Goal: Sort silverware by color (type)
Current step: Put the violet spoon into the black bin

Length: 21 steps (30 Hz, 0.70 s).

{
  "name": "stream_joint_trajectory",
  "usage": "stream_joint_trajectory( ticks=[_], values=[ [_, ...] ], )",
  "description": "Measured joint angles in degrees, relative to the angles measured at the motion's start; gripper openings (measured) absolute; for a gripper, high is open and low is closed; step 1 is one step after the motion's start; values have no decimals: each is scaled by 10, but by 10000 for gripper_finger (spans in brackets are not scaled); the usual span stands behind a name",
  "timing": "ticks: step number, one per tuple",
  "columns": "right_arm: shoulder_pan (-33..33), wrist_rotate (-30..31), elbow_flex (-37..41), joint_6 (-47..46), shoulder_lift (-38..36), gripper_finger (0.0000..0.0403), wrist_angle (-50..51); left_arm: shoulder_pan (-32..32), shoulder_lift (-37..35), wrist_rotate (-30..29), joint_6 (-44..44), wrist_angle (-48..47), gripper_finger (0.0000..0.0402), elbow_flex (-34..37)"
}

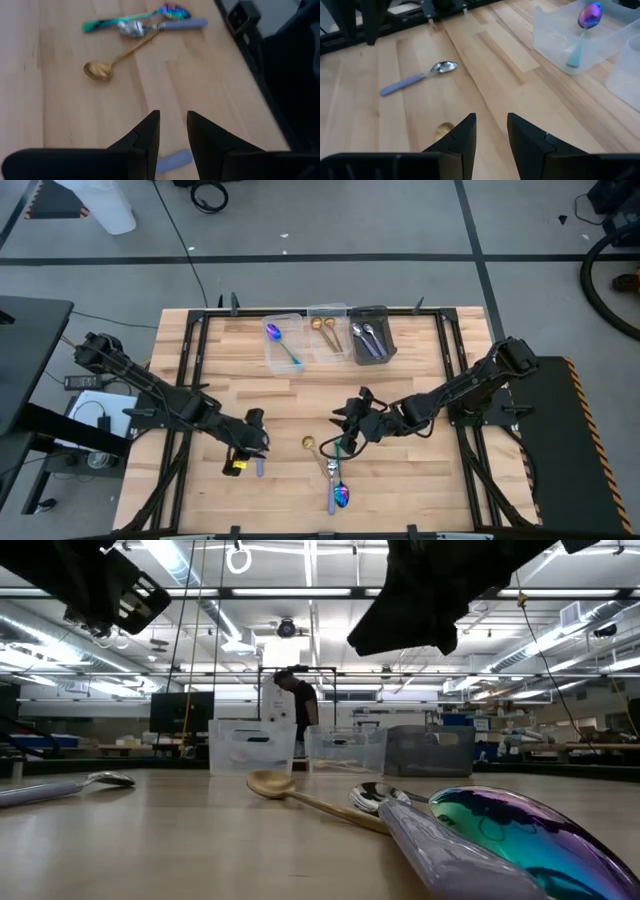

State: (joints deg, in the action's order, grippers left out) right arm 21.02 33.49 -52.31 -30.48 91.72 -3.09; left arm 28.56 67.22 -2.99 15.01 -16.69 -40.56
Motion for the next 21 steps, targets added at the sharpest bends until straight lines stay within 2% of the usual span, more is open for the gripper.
stream_joint_trajectory(
  ticks=[8,21],
  values=[
    [13,28,22,4,0,120,-24,2,31,3,-39,-41,105,-14],
    [13,28,23,12,0,120,-24,2,116,3,-97,-29,105,-31]
  ],
)
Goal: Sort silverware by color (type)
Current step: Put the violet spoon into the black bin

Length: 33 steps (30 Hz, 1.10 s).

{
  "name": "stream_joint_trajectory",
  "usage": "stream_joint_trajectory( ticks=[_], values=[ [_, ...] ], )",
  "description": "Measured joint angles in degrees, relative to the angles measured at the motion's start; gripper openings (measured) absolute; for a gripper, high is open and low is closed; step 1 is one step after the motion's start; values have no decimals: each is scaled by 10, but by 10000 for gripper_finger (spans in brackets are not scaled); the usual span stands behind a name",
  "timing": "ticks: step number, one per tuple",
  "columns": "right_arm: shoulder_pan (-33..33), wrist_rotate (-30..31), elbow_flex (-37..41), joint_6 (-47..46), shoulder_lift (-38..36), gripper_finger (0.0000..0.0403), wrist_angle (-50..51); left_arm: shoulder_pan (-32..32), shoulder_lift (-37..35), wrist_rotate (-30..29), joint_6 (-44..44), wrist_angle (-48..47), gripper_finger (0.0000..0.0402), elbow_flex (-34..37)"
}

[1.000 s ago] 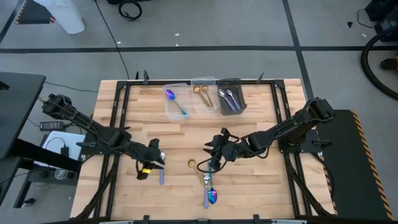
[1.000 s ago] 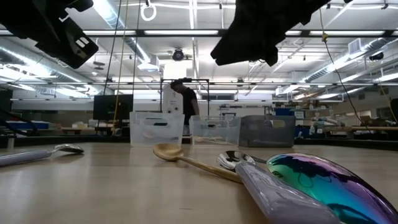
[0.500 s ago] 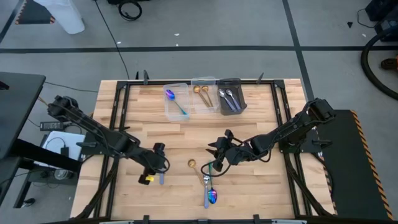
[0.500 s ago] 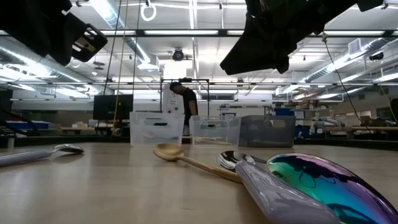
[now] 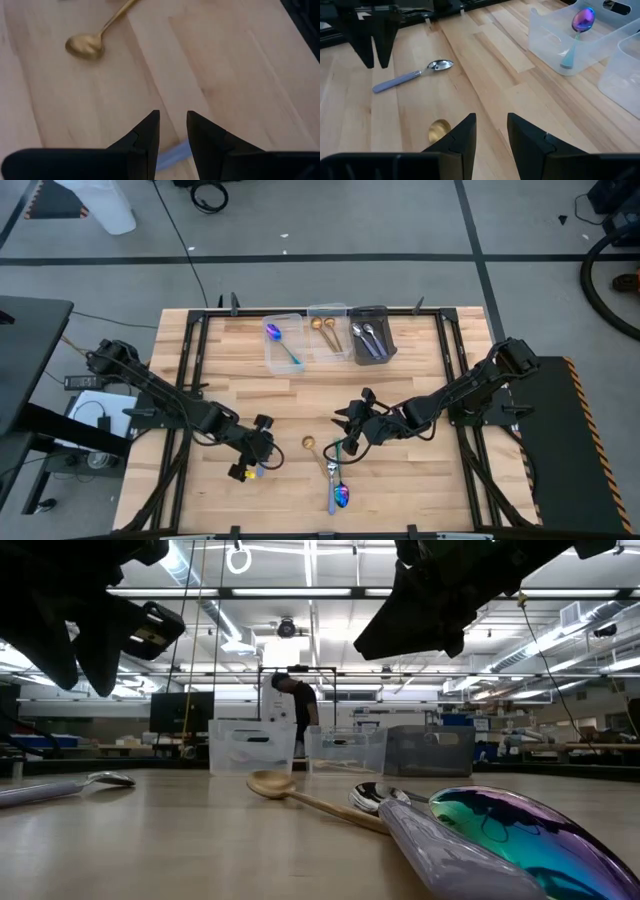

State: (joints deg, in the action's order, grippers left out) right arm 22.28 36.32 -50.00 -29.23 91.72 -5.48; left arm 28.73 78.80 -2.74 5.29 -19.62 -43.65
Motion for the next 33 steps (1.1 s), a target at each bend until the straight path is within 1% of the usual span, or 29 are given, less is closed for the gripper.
stream_joint_trajectory(
  ticks=[5,11,20,28,33],
  values=[
    [0,-1,0,5,0,120,5,0,17,-2,-19,-1,105,-22],
    [0,-1,0,4,0,120,11,5,20,-48,-60,0,105,-44],
    [0,-4,0,-8,0,120,18,8,27,-89,-106,8,105,-66],
    [0,-19,0,-13,0,120,32,11,60,-123,-161,35,105,-91],
    [1,-34,0,-19,0,120,45,11,86,-129,-191,47,105,-109]
  ],
)
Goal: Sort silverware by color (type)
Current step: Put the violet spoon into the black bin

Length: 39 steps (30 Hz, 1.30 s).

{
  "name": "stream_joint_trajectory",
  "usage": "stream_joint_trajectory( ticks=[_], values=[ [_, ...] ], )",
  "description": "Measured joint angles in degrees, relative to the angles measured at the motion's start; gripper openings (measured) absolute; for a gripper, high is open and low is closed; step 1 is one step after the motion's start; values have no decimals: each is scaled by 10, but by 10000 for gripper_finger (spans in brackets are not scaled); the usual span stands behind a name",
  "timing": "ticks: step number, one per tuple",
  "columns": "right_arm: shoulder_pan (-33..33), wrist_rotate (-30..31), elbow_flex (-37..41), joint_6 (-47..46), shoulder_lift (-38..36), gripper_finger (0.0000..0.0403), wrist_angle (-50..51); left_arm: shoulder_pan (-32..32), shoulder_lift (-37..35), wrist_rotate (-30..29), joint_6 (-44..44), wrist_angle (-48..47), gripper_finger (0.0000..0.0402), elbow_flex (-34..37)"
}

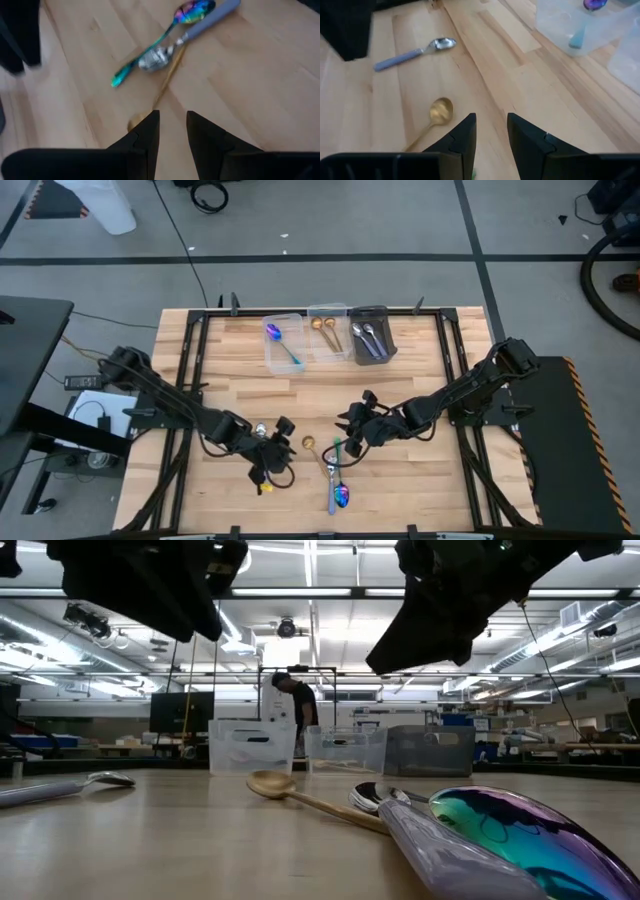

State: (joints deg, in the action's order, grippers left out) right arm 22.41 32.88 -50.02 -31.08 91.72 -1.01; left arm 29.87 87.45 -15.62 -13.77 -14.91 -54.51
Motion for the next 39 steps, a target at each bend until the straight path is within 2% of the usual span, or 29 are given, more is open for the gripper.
stream_joint_trajectory(
  ticks=[20,26,30,34,39],
  values=[
    [8,-51,0,-99,-2,120,121,-20,76,-4,-122,55,105,-30],
    [16,-57,-1,-112,-20,120,138,-37,83,-1,-126,93,105,-29],
    [27,-44,0,-146,-37,120,188,-49,93,15,-126,101,105,-29],
    [45,-6,0,-183,-40,118,234,-61,107,58,-139,119,105,-29],
    [54,6,0,-204,-38,117,246,-73,121,101,-145,125,105,-29]
  ],
)
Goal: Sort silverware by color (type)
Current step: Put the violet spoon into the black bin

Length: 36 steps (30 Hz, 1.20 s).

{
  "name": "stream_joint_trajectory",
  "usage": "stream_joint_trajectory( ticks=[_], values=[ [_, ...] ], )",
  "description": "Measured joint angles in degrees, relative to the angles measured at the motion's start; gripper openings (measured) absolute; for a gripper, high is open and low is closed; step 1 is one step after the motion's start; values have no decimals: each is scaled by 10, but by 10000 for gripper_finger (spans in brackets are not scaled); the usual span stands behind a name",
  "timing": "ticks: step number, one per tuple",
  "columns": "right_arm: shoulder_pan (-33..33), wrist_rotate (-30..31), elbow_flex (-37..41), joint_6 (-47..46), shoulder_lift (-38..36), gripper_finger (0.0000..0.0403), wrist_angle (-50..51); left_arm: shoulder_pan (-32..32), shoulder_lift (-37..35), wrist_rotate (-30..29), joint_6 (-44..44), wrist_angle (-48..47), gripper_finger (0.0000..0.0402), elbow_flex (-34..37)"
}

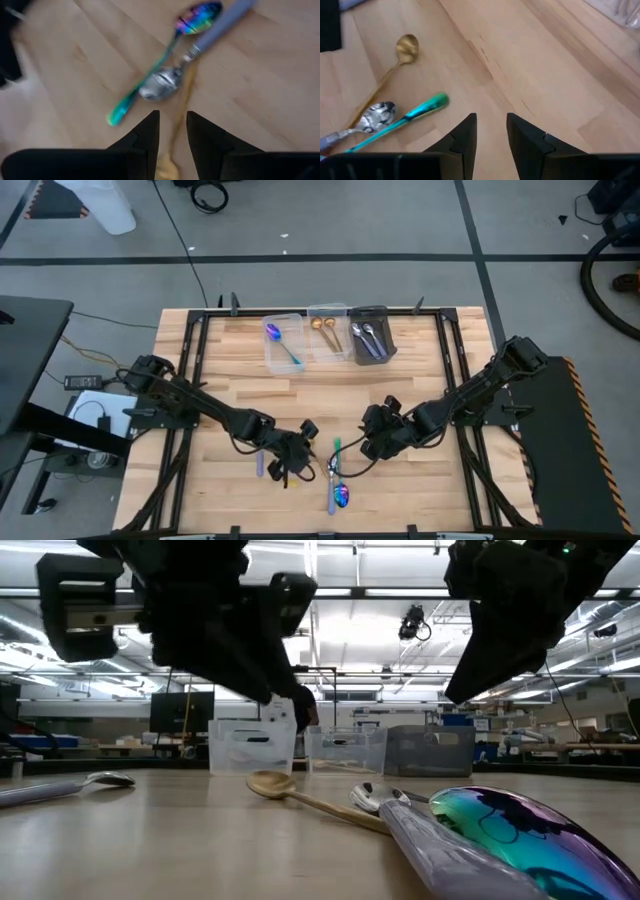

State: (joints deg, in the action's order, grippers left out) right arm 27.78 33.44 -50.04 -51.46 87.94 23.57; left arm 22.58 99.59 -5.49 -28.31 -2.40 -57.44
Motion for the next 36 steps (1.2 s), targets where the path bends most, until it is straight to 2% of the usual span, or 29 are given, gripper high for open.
stream_joint_trajectory(
  ticks=[7,15,23,31,34,36],
  values=[
    [8,11,0,2,0,117,-25,-29,28,71,21,18,105,0],
    [21,30,0,-2,0,117,-40,-46,62,98,11,24,105,0],
    [22,47,0,0,0,116,-52,-48,96,96,-11,18,105,-3],
    [22,47,0,2,0,116,-59,-47,103,68,-18,17,105,-17],
    [22,47,0,2,0,116,-59,-47,100,67,-24,-5,105,-25],
    [22,47,0,2,0,116,-59,-47,98,67,-21,-60,105,-38]
  ],
)
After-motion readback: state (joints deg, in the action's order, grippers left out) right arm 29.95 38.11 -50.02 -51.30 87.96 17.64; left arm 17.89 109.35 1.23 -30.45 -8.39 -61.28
